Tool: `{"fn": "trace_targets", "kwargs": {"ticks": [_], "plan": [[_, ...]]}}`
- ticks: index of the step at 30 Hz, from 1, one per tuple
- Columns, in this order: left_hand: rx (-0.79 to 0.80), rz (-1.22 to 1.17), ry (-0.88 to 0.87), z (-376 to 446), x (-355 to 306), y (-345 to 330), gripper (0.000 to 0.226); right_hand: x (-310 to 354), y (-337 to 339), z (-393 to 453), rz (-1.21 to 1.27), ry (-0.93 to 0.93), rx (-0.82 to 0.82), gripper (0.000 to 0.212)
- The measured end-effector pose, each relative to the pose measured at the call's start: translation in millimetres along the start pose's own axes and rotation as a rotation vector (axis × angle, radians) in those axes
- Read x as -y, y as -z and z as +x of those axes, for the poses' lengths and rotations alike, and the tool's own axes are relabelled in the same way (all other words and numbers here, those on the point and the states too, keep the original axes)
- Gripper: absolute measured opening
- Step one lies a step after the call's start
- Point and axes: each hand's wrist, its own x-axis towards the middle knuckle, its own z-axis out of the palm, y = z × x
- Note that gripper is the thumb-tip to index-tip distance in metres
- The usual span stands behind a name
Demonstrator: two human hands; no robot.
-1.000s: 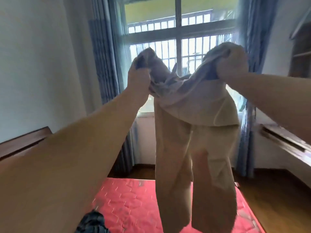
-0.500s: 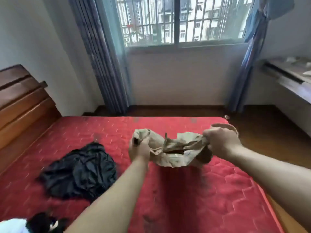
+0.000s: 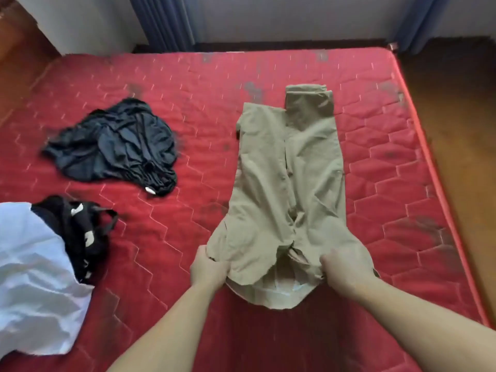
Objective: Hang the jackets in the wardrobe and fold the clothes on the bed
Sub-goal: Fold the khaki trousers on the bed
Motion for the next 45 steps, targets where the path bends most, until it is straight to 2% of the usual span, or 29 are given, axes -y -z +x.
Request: {"fn": "trace_targets", "kwargs": {"ticks": [2, 7, 12, 18, 20, 23, 25, 27, 29, 31, 33, 34, 39, 45], "plan": [[0.008, -0.003, 0.001, -7.6, 31.2, -7.1, 0.035, 13.6, -32.2, -14.1, -0.012, -0.005, 0.049, 0.026], [0.033, -0.072, 0.076, -23.9, 107.4, -22.2, 0.027, 41.1, -100.5, -49.8, 0.075, -0.087, 0.084, 0.027], [0.148, -0.177, 0.179, -36.1, 178.5, -28.0, 0.027, 80.6, -146.6, -82.2, 0.05, -0.117, 0.106, 0.026], [0.256, -0.133, 0.274, -50.5, 236.4, -20.1, 0.022, 125.5, -173.0, -108.7, 0.032, -0.105, 0.232, 0.026], [0.313, -0.128, 0.303, -51.4, 241.6, -15.9, 0.027, 126.9, -170.9, -111.0, 0.026, -0.095, 0.264, 0.027], [0.302, -0.172, 0.312, -45.1, 237.5, -11.1, 0.029, 123.4, -166.9, -113.0, 0.049, -0.062, 0.299, 0.031], [0.276, -0.087, 0.27, -41.2, 230.1, -10.7, 0.029, 118.1, -165.9, -109.7, 0.086, -0.044, 0.405, 0.052], [0.302, 0.175, 0.161, -36.7, 220.4, -10.8, 0.029, 111.4, -164.6, -101.5, 0.159, -0.047, 0.57, 0.079], [0.312, 0.377, 0.127, -34.8, 206.7, -11.2, 0.031, 104.0, -157.9, -91.5, 0.199, -0.043, 0.652, 0.083], [0.291, 0.378, 0.12, -30.4, 192.0, -10.3, 0.04, 97.9, -151.8, -82.0, 0.239, -0.035, 0.585, 0.064], [0.25, 0.296, 0.093, -22.7, 172.7, -11.3, 0.051, 94.5, -140.0, -70.2, 0.336, -0.052, 0.38, 0.038], [0.244, 0.276, 0.074, -16.8, 163.5, -13.8, 0.055, 93.9, -134.1, -62.9, 0.388, -0.062, 0.282, 0.032], [0.245, 0.257, -0.029, 26.3, 117.1, -34.8, 0.062, 100.6, -113.0, -2.8, 0.481, -0.08, 0.013, 0.038], [0.323, 0.067, -0.089, 97.3, 65.3, -53.5, 0.056, 100.9, -89.4, 88.3, 0.397, -0.1, -0.094, 0.062]]}}
